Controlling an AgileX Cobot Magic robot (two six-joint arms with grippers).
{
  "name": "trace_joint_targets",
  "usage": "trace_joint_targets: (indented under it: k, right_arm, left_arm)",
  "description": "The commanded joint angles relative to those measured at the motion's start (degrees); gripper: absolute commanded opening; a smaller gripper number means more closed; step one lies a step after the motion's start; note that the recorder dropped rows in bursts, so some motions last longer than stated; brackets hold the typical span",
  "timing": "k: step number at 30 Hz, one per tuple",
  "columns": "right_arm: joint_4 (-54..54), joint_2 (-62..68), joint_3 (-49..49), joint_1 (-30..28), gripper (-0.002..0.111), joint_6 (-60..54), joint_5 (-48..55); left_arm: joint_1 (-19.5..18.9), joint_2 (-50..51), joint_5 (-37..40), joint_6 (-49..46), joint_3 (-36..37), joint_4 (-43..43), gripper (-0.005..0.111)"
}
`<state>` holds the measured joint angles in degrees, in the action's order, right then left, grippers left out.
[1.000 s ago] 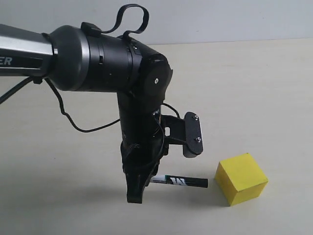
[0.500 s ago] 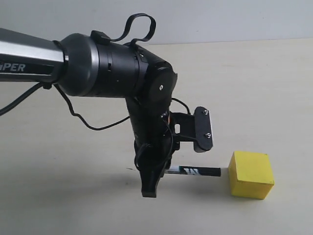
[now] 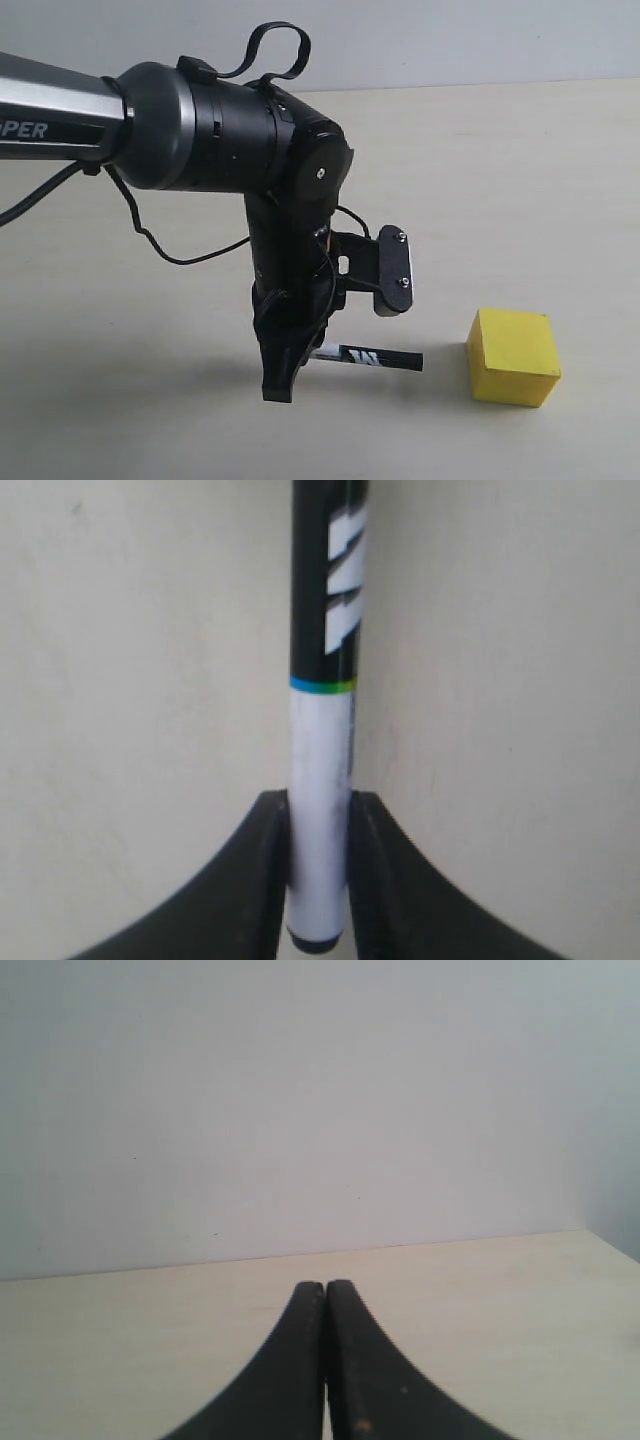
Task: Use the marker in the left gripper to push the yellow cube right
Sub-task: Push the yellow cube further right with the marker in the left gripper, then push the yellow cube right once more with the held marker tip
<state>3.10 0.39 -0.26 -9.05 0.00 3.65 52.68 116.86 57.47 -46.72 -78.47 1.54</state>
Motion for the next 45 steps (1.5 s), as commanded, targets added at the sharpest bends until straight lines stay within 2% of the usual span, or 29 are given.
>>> trace_joint_targets:
  k: [1, 4, 7, 16, 22, 25, 30, 34, 41, 45]
  right_arm:
    - [0.0, -0.4, 0.3, -0.3, 0.0, 0.0, -0.2]
    - [-0.2, -0.4, 0.3, -0.3, 0.0, 0.0, -0.2]
    - [-0.2, -0.4, 0.3, -0.3, 0.0, 0.0, -0.2]
    - [-0.1, -0.4, 0.3, -0.3, 0.0, 0.0, -0.2]
    - [-0.1, -0.4, 0.3, -0.3, 0.0, 0.0, -0.2]
    - [-0.3, -0.4, 0.3, -0.3, 0.0, 0.0, -0.2]
    - [-0.3, -0.4, 0.3, -0.3, 0.0, 0.0, -0.2]
    - [-0.3, -0.4, 0.3, -0.3, 0.0, 0.0, -0.2]
    - [-0.3, -0.4, 0.3, -0.3, 0.0, 0.0, -0.2]
    - [-0.1, -0.4, 0.3, -0.3, 0.0, 0.0, -0.2]
  left_arm:
    - [0.1, -0.2, -1.1, -1.1, -0.3, -3.0, 0.0]
    - [0.2, -0.2, -6.2, -1.8, -0.3, -2.9, 0.0]
    - [0.8, -0.1, -7.3, -3.6, -1.1, -2.5, 0.0]
    - [6.7, 5.4, -4.0, -3.8, -10.2, -1.0, 0.0]
    - [5.2, 4.7, 1.4, -3.4, -11.8, -1.0, 0.0]
    - [4.5, 4.4, 6.2, 0.5, -11.8, -1.5, 0.0]
    - [4.2, 4.2, 8.7, 13.5, -11.8, -5.2, 0.0]
    - [4.2, 4.2, 12.5, 16.1, -11.8, -5.8, 0.0]
    - [4.2, 4.2, 12.5, 20.6, -11.8, -5.7, 0.0]
    - [5.7, 4.3, 12.5, 20.5, -11.8, -5.9, 0.0]
